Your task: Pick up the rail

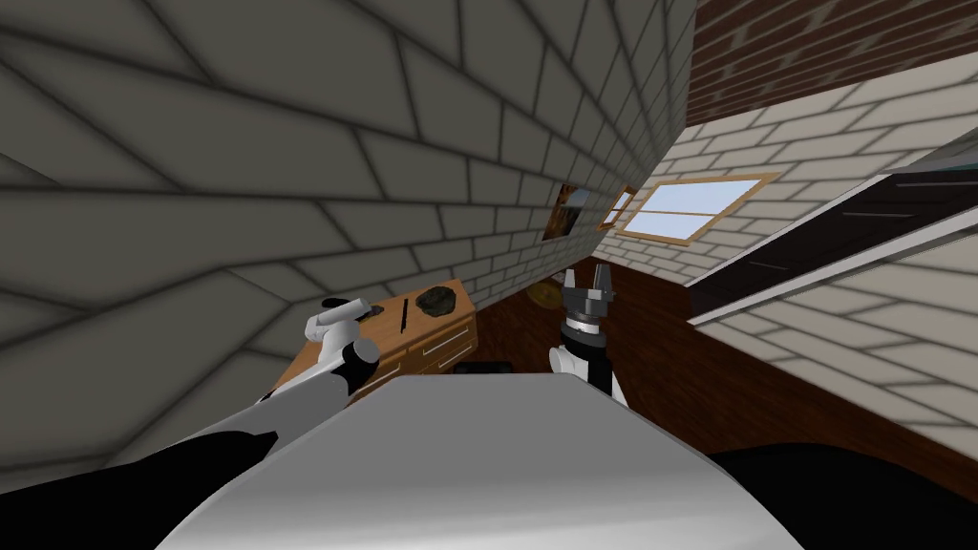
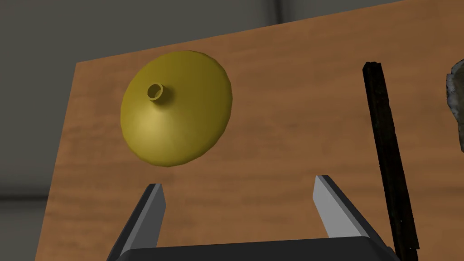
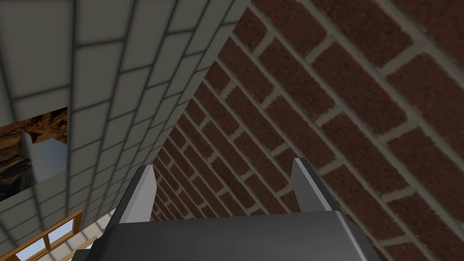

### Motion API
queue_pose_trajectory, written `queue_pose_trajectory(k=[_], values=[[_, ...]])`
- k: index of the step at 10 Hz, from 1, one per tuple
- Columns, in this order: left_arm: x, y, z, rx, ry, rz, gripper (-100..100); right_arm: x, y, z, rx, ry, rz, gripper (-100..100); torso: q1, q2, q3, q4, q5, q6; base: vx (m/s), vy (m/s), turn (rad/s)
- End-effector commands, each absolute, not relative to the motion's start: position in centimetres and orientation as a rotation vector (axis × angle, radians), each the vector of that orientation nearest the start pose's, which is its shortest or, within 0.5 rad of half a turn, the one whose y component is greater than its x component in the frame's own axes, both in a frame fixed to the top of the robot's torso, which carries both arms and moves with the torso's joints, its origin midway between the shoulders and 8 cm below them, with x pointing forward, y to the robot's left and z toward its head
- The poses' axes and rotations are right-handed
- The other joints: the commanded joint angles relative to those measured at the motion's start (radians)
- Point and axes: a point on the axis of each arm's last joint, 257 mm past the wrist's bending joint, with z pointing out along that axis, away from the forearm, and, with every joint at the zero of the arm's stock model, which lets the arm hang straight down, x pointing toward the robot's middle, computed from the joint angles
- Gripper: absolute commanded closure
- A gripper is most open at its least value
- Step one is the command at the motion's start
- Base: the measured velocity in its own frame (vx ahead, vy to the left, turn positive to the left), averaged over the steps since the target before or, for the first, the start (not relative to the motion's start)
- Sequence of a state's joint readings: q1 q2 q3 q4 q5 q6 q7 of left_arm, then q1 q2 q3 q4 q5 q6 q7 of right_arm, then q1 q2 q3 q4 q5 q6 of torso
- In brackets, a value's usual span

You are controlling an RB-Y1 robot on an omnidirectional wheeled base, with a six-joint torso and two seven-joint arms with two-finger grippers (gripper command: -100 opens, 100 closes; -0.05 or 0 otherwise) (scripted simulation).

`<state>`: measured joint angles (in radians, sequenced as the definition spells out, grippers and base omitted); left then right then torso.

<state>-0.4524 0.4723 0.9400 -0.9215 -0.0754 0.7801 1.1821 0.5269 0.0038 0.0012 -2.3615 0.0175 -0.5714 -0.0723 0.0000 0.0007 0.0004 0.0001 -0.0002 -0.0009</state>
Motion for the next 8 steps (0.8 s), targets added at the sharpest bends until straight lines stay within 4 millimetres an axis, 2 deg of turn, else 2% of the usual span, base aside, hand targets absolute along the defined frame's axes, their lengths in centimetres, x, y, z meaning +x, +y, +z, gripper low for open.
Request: queue_pose_trajectory(k=[1,4,7,8], values=[[41.5,68.1,-34.5,-2.52,-0.635,-0.81,-100,31.2,-27.3,6.4,0.567,0.514,1.379,0,0.0,0.0,0.0,0.0,0.0,0.0,0.003,-0.002,-0.072],[40.4,66.8,-36.9,-2.614,-0.749,-0.713,-100,31.2,-27.3,6.4,0.567,0.514,1.379,0,0.0,0.0,0.0,0.0,0.0,-0.001,0.003,-0.001,-0.098],[39.5,65.5,-38.2,-2.677,-0.803,-0.639,-100,31.2,-27.3,6.4,0.567,0.514,1.379,0,0.0,0.0,0.0,0.0,0.0,0.0,0.002,0.002,-0.077],[38.9,64.5,-39.1,-2.72,-0.846,-0.584,-100,31.2,-27.3,6.4,0.567,0.514,1.379,0,0.001,0.0,0.0,0.0,0.0,-0.001,0.001,0.002,-0.088]])
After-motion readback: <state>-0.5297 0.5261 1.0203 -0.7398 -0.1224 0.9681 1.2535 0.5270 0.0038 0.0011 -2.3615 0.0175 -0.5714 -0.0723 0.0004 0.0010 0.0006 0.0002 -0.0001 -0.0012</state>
